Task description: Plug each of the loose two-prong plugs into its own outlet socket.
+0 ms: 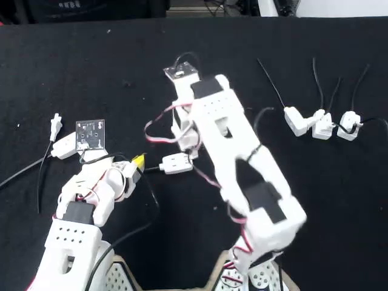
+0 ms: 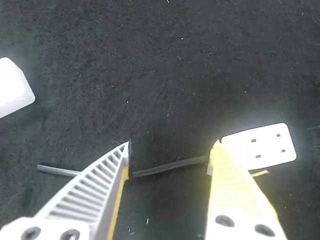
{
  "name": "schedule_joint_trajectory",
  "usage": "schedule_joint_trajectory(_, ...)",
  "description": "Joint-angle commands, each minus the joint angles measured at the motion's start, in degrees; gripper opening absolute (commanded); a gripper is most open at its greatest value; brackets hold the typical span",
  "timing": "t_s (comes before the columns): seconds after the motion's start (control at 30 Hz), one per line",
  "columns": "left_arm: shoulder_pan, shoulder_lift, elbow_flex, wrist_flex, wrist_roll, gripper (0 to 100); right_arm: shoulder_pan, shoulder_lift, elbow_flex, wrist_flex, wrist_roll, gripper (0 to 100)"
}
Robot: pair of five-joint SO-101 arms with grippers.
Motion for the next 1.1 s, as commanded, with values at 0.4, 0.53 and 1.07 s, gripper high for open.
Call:
schedule_joint_trajectory(0.4,-0.57,-0.62,-0.31,-0.09,-0.62,26,-2.02,7.34,-12.62,7.47,-6.77,1.0)
schedule_joint_trajectory(0.53,-0.57,-0.62,-0.31,-0.09,-0.62,26,-2.02,9.45,-12.09,7.47,-6.77,1.0)
schedule_joint_trajectory(1.07,-0.57,-0.62,-0.31,-0.18,-0.62,26,-2.02,14.81,-17.63,6.77,-11.43,1.0)
